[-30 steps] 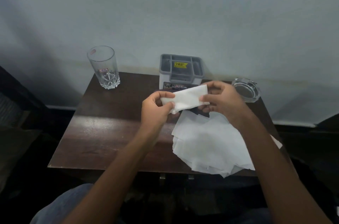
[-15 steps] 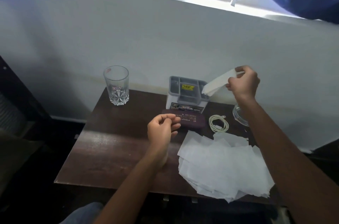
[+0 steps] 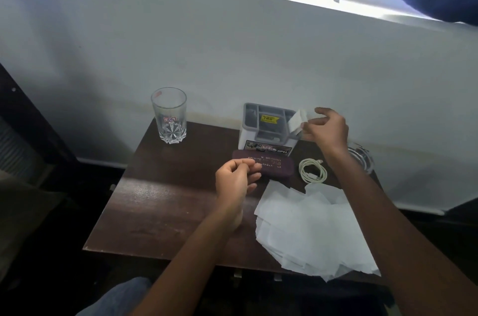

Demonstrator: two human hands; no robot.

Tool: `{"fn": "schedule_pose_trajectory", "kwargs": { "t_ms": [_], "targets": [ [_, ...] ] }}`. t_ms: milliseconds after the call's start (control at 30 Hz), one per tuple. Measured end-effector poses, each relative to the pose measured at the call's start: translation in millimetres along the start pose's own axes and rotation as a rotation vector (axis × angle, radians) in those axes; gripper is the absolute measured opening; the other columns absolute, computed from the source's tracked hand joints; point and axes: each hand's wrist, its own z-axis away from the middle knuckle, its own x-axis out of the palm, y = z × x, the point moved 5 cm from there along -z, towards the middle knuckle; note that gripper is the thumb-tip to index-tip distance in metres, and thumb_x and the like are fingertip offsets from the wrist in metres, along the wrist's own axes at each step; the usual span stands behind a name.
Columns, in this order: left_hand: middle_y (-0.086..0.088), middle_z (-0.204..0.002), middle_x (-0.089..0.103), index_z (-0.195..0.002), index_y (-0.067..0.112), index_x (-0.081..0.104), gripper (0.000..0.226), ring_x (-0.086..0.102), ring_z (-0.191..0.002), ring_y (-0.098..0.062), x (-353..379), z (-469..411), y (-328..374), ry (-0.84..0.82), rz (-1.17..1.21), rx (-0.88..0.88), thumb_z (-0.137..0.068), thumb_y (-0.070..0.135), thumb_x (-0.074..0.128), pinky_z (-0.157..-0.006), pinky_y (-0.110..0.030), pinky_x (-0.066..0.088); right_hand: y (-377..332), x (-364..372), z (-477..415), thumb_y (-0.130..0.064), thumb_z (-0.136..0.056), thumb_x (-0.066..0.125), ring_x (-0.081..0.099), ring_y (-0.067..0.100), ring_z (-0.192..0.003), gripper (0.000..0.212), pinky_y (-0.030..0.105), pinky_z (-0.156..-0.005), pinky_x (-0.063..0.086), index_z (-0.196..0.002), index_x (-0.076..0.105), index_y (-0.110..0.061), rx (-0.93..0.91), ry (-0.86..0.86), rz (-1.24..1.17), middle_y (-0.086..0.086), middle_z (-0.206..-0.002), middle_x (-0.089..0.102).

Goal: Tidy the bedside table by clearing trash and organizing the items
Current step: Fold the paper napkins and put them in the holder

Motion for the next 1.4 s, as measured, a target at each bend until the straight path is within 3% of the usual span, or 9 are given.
{"fn": "schedule_pose_trajectory", "kwargs": {
  "t_ms": [167,267,433,533,733,933,1067,1267,1400],
  "targets": [
    [-0.002,-0.082,0.069,-0.086,0.012,0.06,0.024,0.064,-0.073,-0.013,1.5,0.6,-0.8,-0.009,-0.021,-0.009,-0.095,0.003,0.04,-0.069,-0.025,0.049,16.2,-37.4,44.0,0.006,-0.082,0.059,0.06,0.019,-0.064,0.017,0.021,-0.056,0.054,-0.098,0.06,-0.001,0.018,-0.036,-0.159,0.009,-0.077,0.061],
    [-0.002,-0.083,0.069,-0.086,0.012,0.061,0.024,0.063,-0.073,-0.013,2.4,0.8,-2.1,-0.014,-0.043,-0.006,-0.094,0.003,0.04,-0.068,-0.025,0.048,40.7,-36.8,77.6,0.004,-0.079,0.064,0.06,0.02,-0.073,0.014,0.031,-0.067,0.053,-0.09,0.067,-0.004,-0.008,-0.159,0.037,0.012,-0.083,0.065],
    [-0.001,-0.083,0.069,-0.084,0.014,0.061,0.026,0.063,-0.072,-0.012,1.8,0.9,-2.4,0.012,-0.07,0.02,-0.094,0.003,0.04,-0.066,-0.024,0.048,61.1,-4.4,94.4,-0.006,-0.084,0.062,0.063,0.021,-0.086,0.017,0.028,-0.08,0.048,-0.096,0.072,-0.004,-0.132,-0.295,0.385,0.006,-0.09,0.069],
    [0.0,-0.082,0.069,-0.083,0.014,0.06,0.026,0.063,-0.071,-0.012,2.9,1.1,-3.6,0.023,-0.076,0.036,-0.094,0.002,0.04,-0.066,-0.024,0.047,61.5,20.1,93.9,-0.01,-0.084,0.055,0.06,0.03,-0.093,0.023,0.039,-0.081,0.05,-0.1,0.072,-0.007,-0.306,-0.311,0.534,0.011,-0.1,0.07],
    [-0.001,-0.082,0.069,-0.083,0.014,0.06,0.027,0.063,-0.071,-0.012,3.8,-0.5,-5.9,0.02,-0.105,0.047,-0.094,0.002,0.039,-0.063,-0.023,0.046,66.3,34.5,95.5,-0.015,-0.086,0.054,0.05,0.031,-0.097,0.021,0.032,-0.074,0.036,-0.099,0.07,-0.013,-0.446,-0.237,0.738,0.008,-0.103,0.064],
    [0.001,-0.084,0.069,-0.082,0.015,0.061,0.025,0.063,-0.076,-0.012,4.6,1.8,-6.9,0.013,-0.121,0.037,-0.093,0.003,0.042,-0.065,-0.023,0.047,68.0,27.1,83.9,-0.006,-0.073,0.061,0.058,0.029,-0.079,0.014,0.035,-0.073,0.046,-0.066,0.067,-0.016,-0.301,-0.288,0.417,0.003,-0.073,0.066],
    [0.002,-0.101,0.068,-0.088,0.018,0.066,0.013,0.057,-0.099,-0.013,4.9,1.1,-5.2,0.003,-0.199,0.094,-0.089,0.018,0.053,-0.083,-0.029,0.041,45.1,3.5,82.0,0.002,-0.076,0.063,0.052,0.008,-0.059,0.024,0.019,-0.059,0.041,-0.062,0.058,-0.017,-0.099,-0.345,-0.007,0.0,-0.064,0.061],
    [-0.002,-0.117,0.067,-0.109,0.021,0.065,0.052,0.057,-0.117,-0.021,21.7,5.3,-12.6,-0.22,-0.129,0.01,-0.091,0.058,0.033,-0.101,-0.05,0.041,19.6,-6.6,84.7,-0.005,-0.08,0.065,0.05,0.014,-0.068,0.021,0.029,-0.065,0.041,-0.065,0.061,-0.018,0.004,-0.37,-0.274,-0.001,-0.065,0.06],
    [-0.012,-0.121,0.065,-0.125,0.015,0.058,0.073,0.06,-0.115,-0.026,35.1,13.2,-17.2,-0.421,0.059,-0.028,-0.085,0.068,0.026,-0.098,-0.044,0.047,21.9,-2.6,85.9,-0.004,-0.08,0.064,0.046,0.014,-0.06,0.019,0.025,-0.058,0.04,-0.065,0.06,-0.015,0.113,-0.303,-0.339,0.001,-0.062,0.056]
  ]
}}
